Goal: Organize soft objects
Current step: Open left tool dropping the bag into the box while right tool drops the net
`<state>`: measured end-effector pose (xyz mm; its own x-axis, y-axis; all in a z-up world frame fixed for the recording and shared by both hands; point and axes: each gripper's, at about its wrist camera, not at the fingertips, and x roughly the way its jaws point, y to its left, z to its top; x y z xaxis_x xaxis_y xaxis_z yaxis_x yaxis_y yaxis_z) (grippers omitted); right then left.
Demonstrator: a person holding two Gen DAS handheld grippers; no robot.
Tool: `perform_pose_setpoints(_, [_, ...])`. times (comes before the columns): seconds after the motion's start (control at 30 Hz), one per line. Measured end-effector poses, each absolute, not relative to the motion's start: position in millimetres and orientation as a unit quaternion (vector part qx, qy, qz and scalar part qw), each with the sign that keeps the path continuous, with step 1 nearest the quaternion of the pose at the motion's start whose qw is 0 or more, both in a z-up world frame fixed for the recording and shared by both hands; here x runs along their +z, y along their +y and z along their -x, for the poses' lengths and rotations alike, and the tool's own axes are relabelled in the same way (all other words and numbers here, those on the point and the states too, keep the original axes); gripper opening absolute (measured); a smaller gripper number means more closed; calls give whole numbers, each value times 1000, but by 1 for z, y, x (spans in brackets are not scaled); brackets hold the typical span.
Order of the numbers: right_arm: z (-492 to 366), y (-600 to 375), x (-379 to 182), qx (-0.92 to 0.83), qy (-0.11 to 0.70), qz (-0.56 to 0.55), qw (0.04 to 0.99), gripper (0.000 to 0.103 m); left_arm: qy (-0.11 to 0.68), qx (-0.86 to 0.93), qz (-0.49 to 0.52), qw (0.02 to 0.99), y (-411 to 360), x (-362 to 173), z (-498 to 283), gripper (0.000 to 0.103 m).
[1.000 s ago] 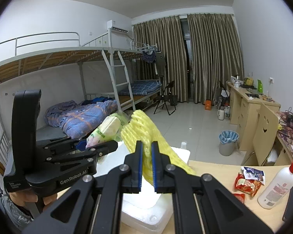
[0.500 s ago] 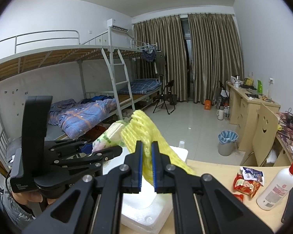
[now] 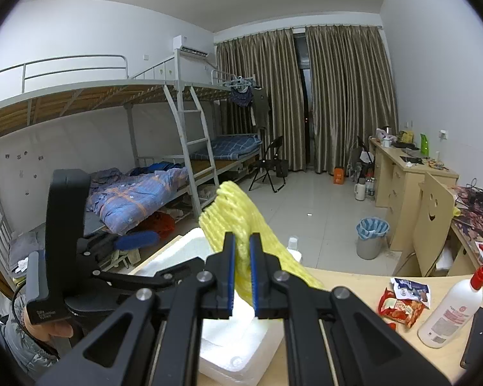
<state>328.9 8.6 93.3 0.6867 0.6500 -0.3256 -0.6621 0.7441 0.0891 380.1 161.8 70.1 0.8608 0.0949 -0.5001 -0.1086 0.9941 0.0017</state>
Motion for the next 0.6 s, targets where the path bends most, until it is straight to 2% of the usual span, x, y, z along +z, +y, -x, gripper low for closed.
perform_pose_setpoints(0.23, [-326, 9, 91, 358, 171, 19, 918, 11, 246, 69, 5, 967, 162, 75, -369, 91])
perform_pose_setpoints(0.47, [-326, 13, 92, 370, 172, 22, 913, 11, 212, 91, -7, 973, 164, 87, -344, 102])
perform_pose_setpoints(0.6, [-325, 15, 92, 372, 170, 24, 912, 11, 211, 105, -1, 972, 176, 83, -330, 103])
